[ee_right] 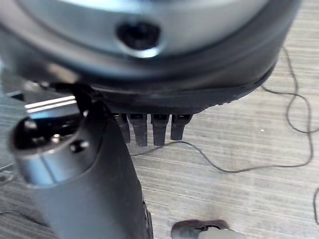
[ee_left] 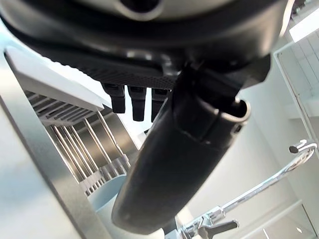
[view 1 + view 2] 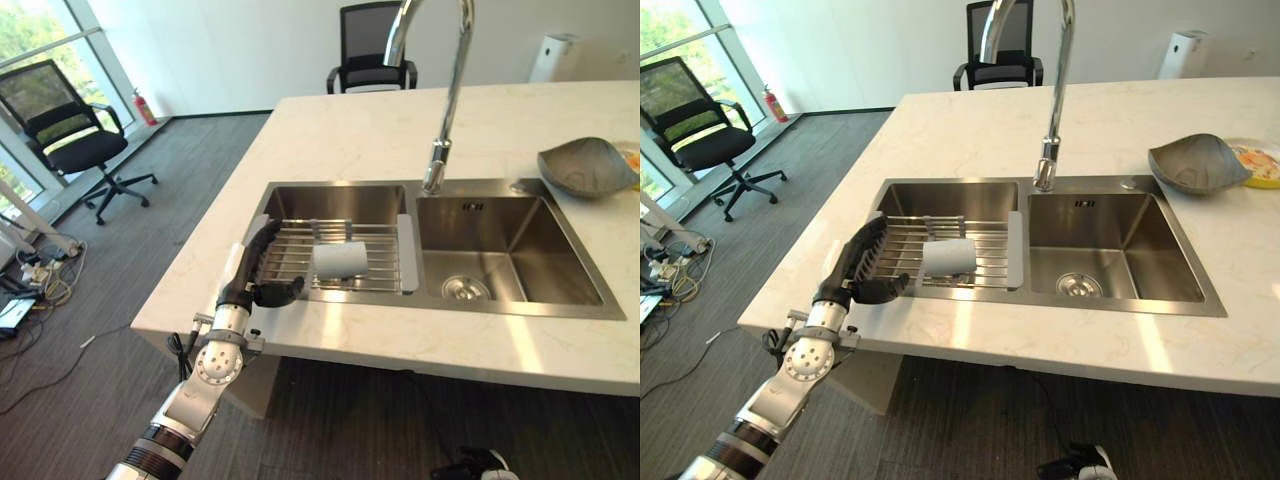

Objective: Place the dishes in the dishwasher.

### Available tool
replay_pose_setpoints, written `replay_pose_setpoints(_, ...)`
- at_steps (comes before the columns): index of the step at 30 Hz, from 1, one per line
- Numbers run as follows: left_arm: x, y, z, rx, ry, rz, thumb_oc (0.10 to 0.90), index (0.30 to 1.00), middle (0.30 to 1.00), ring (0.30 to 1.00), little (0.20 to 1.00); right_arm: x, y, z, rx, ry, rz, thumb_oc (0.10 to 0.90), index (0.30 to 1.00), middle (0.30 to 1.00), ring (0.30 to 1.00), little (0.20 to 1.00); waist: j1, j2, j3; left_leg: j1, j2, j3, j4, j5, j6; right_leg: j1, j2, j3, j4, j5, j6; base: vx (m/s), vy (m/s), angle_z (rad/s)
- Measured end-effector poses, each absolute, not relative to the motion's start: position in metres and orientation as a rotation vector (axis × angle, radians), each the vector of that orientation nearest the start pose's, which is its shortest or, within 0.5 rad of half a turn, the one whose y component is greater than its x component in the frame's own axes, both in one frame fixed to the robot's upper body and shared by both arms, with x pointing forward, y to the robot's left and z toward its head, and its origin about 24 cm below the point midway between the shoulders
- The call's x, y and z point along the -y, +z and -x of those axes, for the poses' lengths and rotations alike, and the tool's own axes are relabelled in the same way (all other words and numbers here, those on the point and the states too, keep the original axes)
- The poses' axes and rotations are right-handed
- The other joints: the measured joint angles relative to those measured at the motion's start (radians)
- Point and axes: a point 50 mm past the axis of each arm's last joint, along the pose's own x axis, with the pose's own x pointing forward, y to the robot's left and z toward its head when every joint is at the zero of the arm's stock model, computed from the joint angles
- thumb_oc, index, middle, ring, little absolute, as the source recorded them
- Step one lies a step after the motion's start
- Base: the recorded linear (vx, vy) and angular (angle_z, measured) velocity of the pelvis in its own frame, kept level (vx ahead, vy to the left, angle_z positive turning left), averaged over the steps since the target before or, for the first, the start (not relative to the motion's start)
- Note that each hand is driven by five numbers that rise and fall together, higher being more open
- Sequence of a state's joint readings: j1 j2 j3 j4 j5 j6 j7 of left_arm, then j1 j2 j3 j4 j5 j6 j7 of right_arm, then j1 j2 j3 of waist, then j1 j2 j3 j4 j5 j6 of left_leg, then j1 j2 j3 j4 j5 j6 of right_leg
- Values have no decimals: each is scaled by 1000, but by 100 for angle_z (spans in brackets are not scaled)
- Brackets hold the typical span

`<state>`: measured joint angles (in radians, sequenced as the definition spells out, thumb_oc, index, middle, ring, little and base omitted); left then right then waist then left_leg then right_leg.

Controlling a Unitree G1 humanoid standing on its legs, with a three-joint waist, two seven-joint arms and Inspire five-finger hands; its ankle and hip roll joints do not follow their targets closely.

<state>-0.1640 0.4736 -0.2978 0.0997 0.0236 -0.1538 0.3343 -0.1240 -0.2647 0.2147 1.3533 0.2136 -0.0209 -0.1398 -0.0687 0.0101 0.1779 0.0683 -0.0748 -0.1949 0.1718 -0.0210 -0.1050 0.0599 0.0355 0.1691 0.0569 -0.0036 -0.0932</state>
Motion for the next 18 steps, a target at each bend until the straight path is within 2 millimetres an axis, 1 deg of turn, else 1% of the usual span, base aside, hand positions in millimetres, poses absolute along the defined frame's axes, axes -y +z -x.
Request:
replay_pose_setpoints(1,-179,74,-277,232,2,-519,800,900,900,900,900,249,-156,-106,-1213,-250,278,800,900,900,900,900,-23,4,0,35,7,44,-86,-7,24,24,5,-4,-17,2,3,37,60,-15)
replay_pose_setpoints(2,-181,74,-277,236,-11,-556,800,900,900,900,900,250,-157,-100,-1224,-265,263,800,900,900,900,900,-38,11,0,68,16,60,-159,3,33,37,15,-2,-23,3,5,25,73,-11)
replay_pose_setpoints(3,-181,76,-277,247,-22,-584,800,900,900,900,900,254,-158,-89,-1250,-286,255,800,900,900,900,900,-50,24,-2,86,32,71,-199,15,44,44,30,1,-29,2,5,6,56,-17)
replay_pose_setpoints(4,-178,80,-278,266,-33,-587,800,900,900,900,900,258,-159,-78,-1277,-300,264,800,900,900,900,900,-56,45,1,89,53,74,-207,68,43,43,47,1,-31,0,9,-36,105,-17)
replay_pose_setpoints(5,-175,85,-277,290,-51,-592,800,900,900,900,900,262,-160,-66,-1309,-313,267,800,900,900,900,900,-58,63,1,94,63,68,-230,50,56,29,56,2,-28,-5,26,-75,112,-2)
replay_pose_setpoints(6,-172,88,-277,305,-60,-591,800,900,900,900,900,263,-161,-60,-1324,-318,264,800,900,900,900,900,-62,70,1,93,65,68,-246,51,57,20,58,-4,-26,-7,33,-69,94,4)
replay_pose_setpoints(7,-170,92,-278,324,-66,-590,800,900,900,900,900,263,-161,-56,-1339,-317,265,800,900,900,900,900,-65,83,3,87,72,68,-263,44,67,-1,65,-4,-17,-7,40,-98,87,8)
replay_pose_setpoints(8,-169,96,-279,342,-68,-591,800,900,900,900,900,261,-162,-55,-1345,-305,262,800,900,900,900,900,-63,89,9,73,74,72,-263,34,87,-25,70,-5,-1,-9,45,-68,42,-3)
replay_pose_setpoints(9,-168,98,-280,346,-72,-592,800,900,900,900,900,256,-164,-55,-1347,-294,251,800,900,900,900,900,-59,82,14,61,70,77,-262,40,97,-46,67,0,14,-11,62,-215,75,-30)
replay_pose_setpoints(10,-168,100,-281,352,-77,-601,800,900,900,900,900,244,-166,-63,-1334,-257,220,800,900,900,900,900,-44,66,27,36,62,100,-262,49,107,-100,61,-1,59,-24,79,-180,40,-39)
replay_pose_setpoints(11,-169,100,-281,348,-80,-612,800,900,900,900,900,237,-167,-69,-1321,-236,211,800,900,900,900,900,-45,51,32,24,54,116,-260,56,116,-131,59,2,88,-19,85,-223,34,-57)
replay_pose_setpoints(12,-172,101,-282,351,-75,-623,800,900,900,900,900,231,-167,-77,-1304,-200,227,800,900,900,900,900,-36,41,40,9,52,137,-254,59,120,-169,58,-5,120,-16,96,-147,28,-73)
replay_pose_setpoints(13,-175,103,-282,355,-76,-646,800,900,900,900,900,226,-165,-89,-1278,-173,235,800,900,900,900,900,-15,33,49,1,58,178,-260,62,124,-208,49,-52,158,-40,136,-114,21,-87)
replay_pose_setpoints(14,-178,103,-282,353,-77,-663,800,900,900,900,900,224,-164,-96,-1261,-154,252,800,900,900,900,900,-6,25,53,-3,53,197,-260,64,126,-226,31,-87,179,-49,146,-71,33,-75)
replay_pose_setpoints(15,-179,103,-283,345,-75,-673,800,900,900,900,900,226,-162,-104,-1244,-148,269,800,900,900,900,900,-3,25,57,-8,54,220,-255,69,138,-241,-5,-164,204,-71,170,2,1,-58)
replay_pose_setpoints(16,-180,103,-283,342,-73,-680,800,900,900,900,900,230,-161,-104,-1244,-156,280,800,900,900,900,900,0,27,59,-6,58,230,-255,68,139,-258,-46,-207,258,-91,196,-27,-16,-23)
replay_pose_setpoints(17,-180,104,-284,344,-71,-691,800,900,900,900,900,233,-160,-105,-1237,-167,278,800,900,900,900,900,-8,28,58,-3,57,218,-255,66,138,-247,-66,-149,278,-107,222,-4,-61,1)
replay_pose_setpoints(18,-175,106,-288,363,-63,-698,800,900,900,900,900,237,-162,-94,-1259,-217,238,800,900,900,900,900,-11,18,54,7,50,204,-258,72,129,-198,-90,17,275,-131,263,6,-76,24)
